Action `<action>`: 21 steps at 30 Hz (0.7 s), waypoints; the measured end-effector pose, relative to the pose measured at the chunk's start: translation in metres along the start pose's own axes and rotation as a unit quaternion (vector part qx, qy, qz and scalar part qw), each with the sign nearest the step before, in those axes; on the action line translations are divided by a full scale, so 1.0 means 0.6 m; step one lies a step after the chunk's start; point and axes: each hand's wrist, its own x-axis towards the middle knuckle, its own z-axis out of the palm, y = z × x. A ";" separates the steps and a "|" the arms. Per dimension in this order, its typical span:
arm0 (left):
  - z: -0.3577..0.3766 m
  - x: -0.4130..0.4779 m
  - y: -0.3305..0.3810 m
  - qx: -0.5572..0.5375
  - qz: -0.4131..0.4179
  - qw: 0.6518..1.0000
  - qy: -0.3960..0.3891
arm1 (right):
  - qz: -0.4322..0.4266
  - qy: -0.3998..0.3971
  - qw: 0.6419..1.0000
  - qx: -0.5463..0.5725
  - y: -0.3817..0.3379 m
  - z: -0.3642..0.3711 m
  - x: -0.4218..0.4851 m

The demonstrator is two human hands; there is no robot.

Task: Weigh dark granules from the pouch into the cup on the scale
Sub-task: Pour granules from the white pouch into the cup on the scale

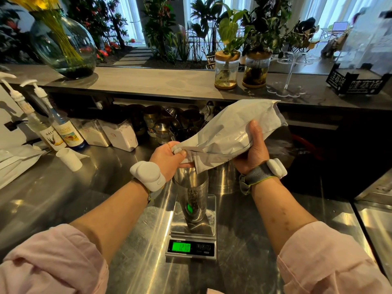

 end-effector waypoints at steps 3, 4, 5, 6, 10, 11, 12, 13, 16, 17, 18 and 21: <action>0.000 -0.001 0.001 0.004 0.003 1.000 0.003 | -0.001 0.003 1.000 0.000 0.002 -0.001 0.001; -0.002 0.000 -0.002 0.018 0.009 1.000 0.008 | -0.002 0.004 1.000 0.002 0.001 -0.001 0.000; -0.005 0.001 -0.004 0.040 0.013 0.999 0.012 | -0.005 0.004 1.000 0.004 0.001 -0.001 0.000; -0.007 0.001 -0.006 0.061 0.014 0.998 0.015 | -0.007 0.001 1.000 0.005 0.001 -0.001 -0.001; -0.007 0.000 -0.006 0.067 0.020 0.997 0.019 | 0.003 0.001 1.000 0.004 0.000 0.002 0.000; -0.008 0.000 -0.005 0.065 0.020 0.997 0.020 | 0.003 0.001 1.000 0.003 0.000 0.003 0.000; -0.007 -0.001 -0.004 0.062 0.022 0.998 0.019 | 0.003 0.000 1.000 0.004 0.000 0.003 -0.001; -0.007 -0.001 -0.003 0.060 0.023 0.998 0.018 | 0.003 0.000 1.000 0.004 0.000 0.003 -0.001; -0.006 -0.003 -0.001 0.054 0.023 0.998 0.016 | 0.007 0.005 1.000 0.001 -0.001 0.004 -0.001; -0.006 -0.004 0.000 0.053 0.023 0.998 0.014 | 0.008 0.007 1.000 0.000 -0.002 0.004 -0.001; -0.006 -0.004 0.000 0.054 0.022 0.998 0.014 | 0.008 0.008 1.000 -0.001 -0.002 0.005 -0.001; -0.005 -0.004 0.000 0.049 0.021 0.999 0.013 | 0.006 0.010 1.000 0.000 -0.003 0.005 -0.002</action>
